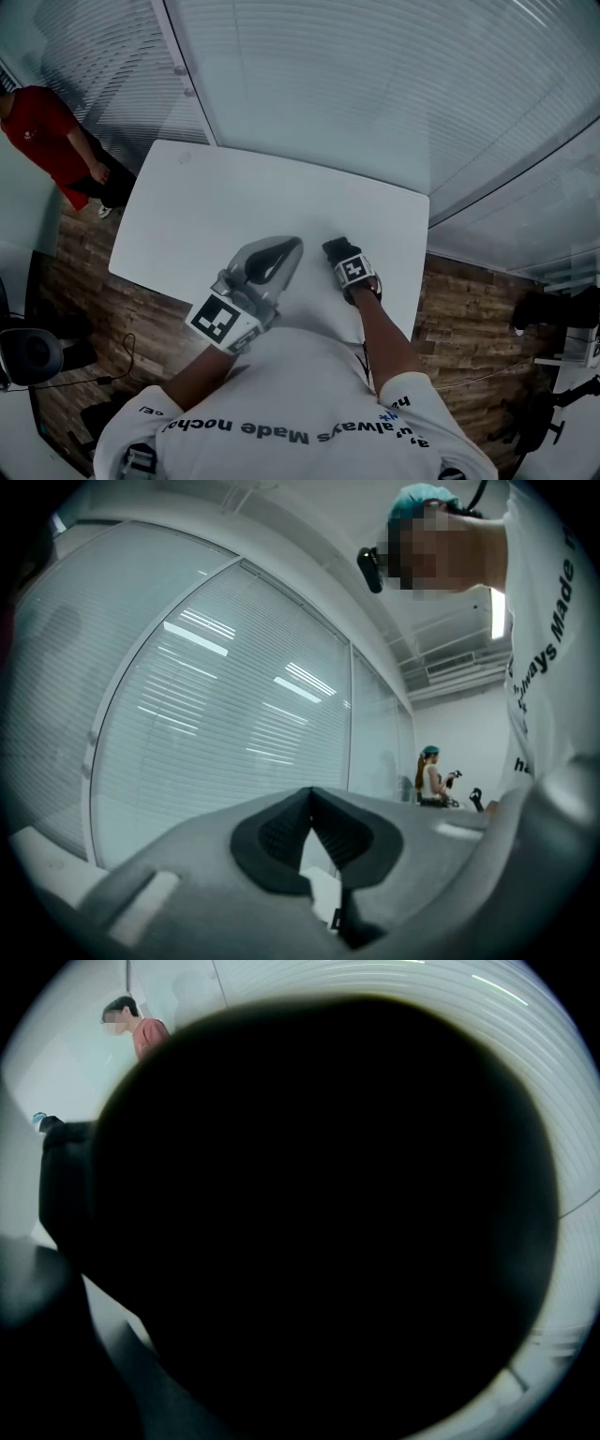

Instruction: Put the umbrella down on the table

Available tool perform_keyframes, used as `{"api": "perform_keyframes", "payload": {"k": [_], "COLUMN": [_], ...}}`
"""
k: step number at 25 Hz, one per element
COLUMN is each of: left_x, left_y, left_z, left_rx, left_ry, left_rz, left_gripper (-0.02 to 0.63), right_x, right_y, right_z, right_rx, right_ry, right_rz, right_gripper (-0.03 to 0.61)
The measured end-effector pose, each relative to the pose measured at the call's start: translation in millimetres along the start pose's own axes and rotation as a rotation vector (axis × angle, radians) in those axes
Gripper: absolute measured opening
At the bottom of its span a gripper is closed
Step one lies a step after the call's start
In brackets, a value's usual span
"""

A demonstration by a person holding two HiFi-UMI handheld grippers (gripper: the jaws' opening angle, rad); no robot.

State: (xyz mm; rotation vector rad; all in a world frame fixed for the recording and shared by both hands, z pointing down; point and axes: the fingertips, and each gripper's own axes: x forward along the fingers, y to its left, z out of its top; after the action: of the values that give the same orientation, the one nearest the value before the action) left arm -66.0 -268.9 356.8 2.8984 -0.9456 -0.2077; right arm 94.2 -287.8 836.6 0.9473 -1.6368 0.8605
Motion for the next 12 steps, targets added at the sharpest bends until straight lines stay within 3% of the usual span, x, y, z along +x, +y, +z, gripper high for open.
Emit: {"api": "perform_keyframes", "payload": {"k": [12], "left_x": [-7.1], "left_y": [1.6], "left_z": [-1.4], "left_rx": [-0.009], "left_ry": [0.011], "left_rz": [0.011], "left_gripper": [0.003], "right_x": [6.0], "right_y": [3.9], "right_z": [-10.4], "right_rx": [0.009], "right_ry": [0.006], "right_rz": [0.017], "right_gripper": [0.273]}}
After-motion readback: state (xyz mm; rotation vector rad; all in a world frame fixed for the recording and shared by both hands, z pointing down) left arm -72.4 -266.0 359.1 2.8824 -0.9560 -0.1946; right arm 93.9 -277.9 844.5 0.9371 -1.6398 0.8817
